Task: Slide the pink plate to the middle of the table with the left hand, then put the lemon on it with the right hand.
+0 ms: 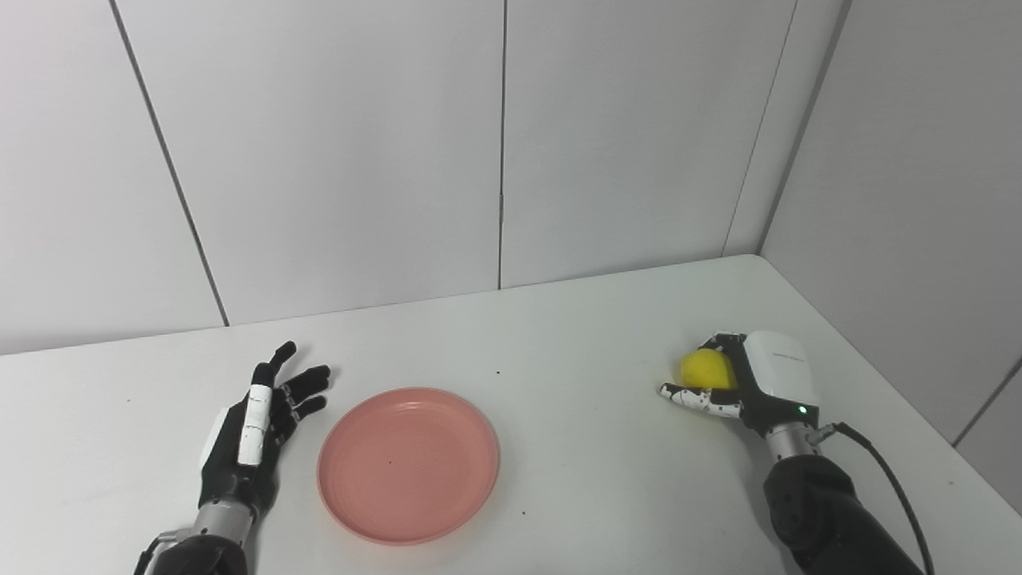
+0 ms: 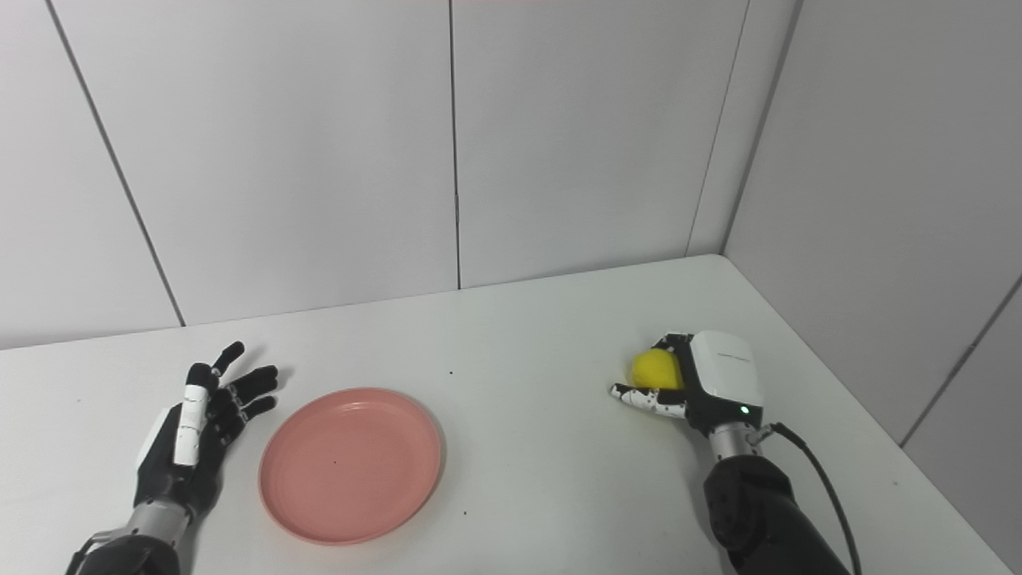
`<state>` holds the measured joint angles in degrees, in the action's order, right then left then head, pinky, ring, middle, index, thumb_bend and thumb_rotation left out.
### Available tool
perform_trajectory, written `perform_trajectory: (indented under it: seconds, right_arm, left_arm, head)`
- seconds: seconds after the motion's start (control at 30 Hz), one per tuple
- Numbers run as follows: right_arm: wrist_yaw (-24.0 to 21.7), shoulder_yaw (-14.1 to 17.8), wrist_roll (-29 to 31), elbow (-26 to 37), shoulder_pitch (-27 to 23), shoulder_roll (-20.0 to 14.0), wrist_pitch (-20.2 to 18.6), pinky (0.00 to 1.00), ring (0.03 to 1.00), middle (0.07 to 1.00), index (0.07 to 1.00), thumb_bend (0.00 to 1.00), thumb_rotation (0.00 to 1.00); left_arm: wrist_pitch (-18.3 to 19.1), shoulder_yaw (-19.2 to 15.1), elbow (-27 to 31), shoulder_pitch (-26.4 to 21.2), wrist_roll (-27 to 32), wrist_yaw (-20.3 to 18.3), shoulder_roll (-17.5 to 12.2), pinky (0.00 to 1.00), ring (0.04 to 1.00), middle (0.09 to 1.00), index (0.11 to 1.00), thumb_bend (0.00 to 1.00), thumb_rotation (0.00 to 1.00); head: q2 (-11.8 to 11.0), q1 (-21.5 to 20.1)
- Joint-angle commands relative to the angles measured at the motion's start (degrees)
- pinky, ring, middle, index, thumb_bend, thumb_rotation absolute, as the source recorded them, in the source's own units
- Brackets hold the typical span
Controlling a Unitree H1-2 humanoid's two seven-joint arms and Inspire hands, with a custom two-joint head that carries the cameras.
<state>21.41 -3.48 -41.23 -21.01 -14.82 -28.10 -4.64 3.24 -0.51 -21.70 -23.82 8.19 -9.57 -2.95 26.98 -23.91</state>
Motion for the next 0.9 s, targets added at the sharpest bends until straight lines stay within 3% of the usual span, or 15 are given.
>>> perform_trajectory:
  seconds: [0.0,0.03,0.43,0.83,0.87]
  right_arm:
    - [-2.0,-0.6,-0.5,2.9,0.1,-1.1,-1.5,0.18,0.236,0.305,0.432,0.58,0.48]
    - [-2.5,-0.7,-0.9,4.0,0.2,-1.2,-1.9,0.2,0.265,0.345,0.506,0.57,0.48]
    - [-5.9,0.3,-1.7,15.1,0.5,-3.1,0.1,0.15,0.209,0.282,0.393,0.57,0.5]
    - [-11.2,0.6,-2.2,24.6,-0.4,-2.5,-1.0,0.17,0.225,0.304,0.424,0.57,0.47]
    - [-11.1,0.8,-2.1,24.9,-0.5,-2.3,-0.6,0.16,0.212,0.287,0.386,0.57,0.46]
  left_arm:
    - [4.5,0.7,-1.8,2.2,-0.8,0.6,0.3,0.77,0.794,0.743,0.897,0.89,0.92]
    - [4.4,0.7,-1.9,2.1,-0.8,0.6,0.4,0.77,0.794,0.743,0.896,0.89,0.93]
    - [2.8,0.7,-1.3,3.4,-1.0,2.3,3.5,0.76,0.81,0.808,0.883,0.95,0.94]
    - [2.5,1.0,-1.3,3.7,-1.7,3.5,5.3,0.76,0.804,0.799,0.872,0.96,0.92]
    - [2.4,1.0,-1.4,3.7,-1.6,3.6,5.4,0.76,0.8,0.79,0.869,0.96,0.91]
  head:
    - [0.1,0.2]
    - [0.1,0.2]
    - [-1.3,7.5]
    - [-0.7,13.1]
    - [-0.7,13.3]
